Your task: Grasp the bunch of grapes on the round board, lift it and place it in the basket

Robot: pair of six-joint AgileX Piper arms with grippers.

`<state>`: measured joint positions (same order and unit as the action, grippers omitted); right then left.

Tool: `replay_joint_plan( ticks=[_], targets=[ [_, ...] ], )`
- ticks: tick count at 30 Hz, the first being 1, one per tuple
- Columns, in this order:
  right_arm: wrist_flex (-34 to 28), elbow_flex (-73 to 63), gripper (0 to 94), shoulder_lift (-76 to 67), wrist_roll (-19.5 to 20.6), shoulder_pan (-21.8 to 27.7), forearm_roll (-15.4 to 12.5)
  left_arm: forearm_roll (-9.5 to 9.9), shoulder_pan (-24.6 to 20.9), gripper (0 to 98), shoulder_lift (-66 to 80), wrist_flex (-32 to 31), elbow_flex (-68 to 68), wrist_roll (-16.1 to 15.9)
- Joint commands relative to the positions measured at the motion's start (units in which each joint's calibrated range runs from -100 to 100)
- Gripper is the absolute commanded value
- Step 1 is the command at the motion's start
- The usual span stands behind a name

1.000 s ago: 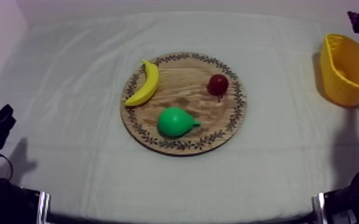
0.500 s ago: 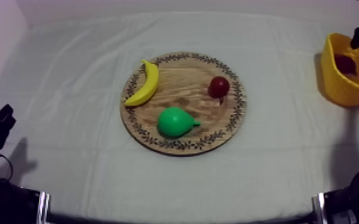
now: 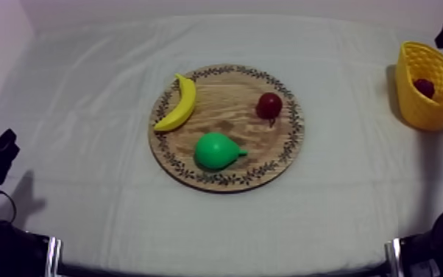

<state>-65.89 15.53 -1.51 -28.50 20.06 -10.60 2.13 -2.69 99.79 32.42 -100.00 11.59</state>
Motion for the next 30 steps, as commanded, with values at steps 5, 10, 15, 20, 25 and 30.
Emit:
replay_joint_plan(
  ticks=[5, 10, 15, 20, 25, 30],
  targets=[
    [2.68, 18.78, 52.2, -28.04, 2.34, -1.39, -1.15, -0.01, -0.03, 0.1, -0.05, -0.01, 0.00, 0.01],
    [5.94, 28.52, 30.9, -42.58, 6.09, -3.82, -0.16, -0.01, -0.03, 0.1, -0.05, -0.01, 0.00, 0.01],
    [12.28, 39.69, 14.4, -54.16, 10.68, -7.75, 1.49, -0.01, -0.03, 0.1, -0.05, -0.01, 0.00, -0.01],
    [17.18, 50.48, 6.0, -63.94, 15.21, -11.84, 3.08, -0.01, -0.03, 0.1, -0.05, -0.01, 0.00, -0.02],
    [20.60, 59.47, 1.5, -71.05, 18.13, -15.38, 3.55, -0.01, -0.03, 0.1, -0.05, -0.01, 0.00, -0.04],
    [21.71, 66.97, 0.7, -76.52, 19.86, -18.22, 4.15, -0.01, -0.03, 0.1, -0.05, -0.01, 0.00, -0.04]
  ],
)
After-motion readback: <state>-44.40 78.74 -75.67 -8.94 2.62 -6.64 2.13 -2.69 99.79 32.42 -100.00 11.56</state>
